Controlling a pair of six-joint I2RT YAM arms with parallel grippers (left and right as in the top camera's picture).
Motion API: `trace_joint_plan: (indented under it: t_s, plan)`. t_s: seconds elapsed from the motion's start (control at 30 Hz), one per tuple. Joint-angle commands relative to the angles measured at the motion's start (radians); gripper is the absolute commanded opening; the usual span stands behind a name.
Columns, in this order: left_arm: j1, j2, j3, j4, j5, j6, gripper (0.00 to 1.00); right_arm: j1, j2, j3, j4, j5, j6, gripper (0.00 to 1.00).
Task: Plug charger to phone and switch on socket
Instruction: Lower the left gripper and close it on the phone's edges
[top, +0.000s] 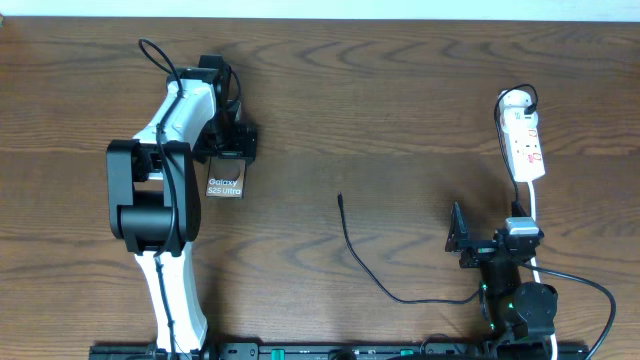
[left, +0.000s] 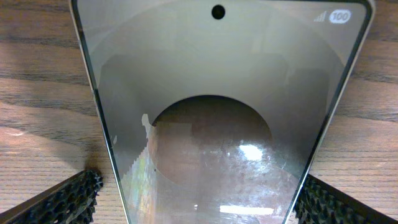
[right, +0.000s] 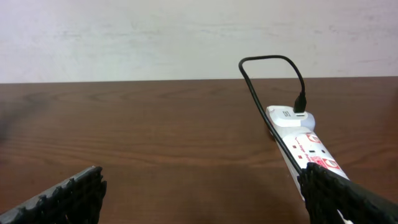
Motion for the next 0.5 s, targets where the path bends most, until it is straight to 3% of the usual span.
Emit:
trace_joint_plan:
  t_s: [0.0,0.47]
  plan:
    - [0.002,0.050,-0.051,-0.012,0.050,0.003,0.96,0.009,-0.006,-0.001,-0.004,0.005,-0.012,0.99]
    - [0.002,0.050,-0.051,-0.012,0.050,0.010,0.85,0.009,-0.006,-0.001,-0.004,0.005,-0.013,0.99]
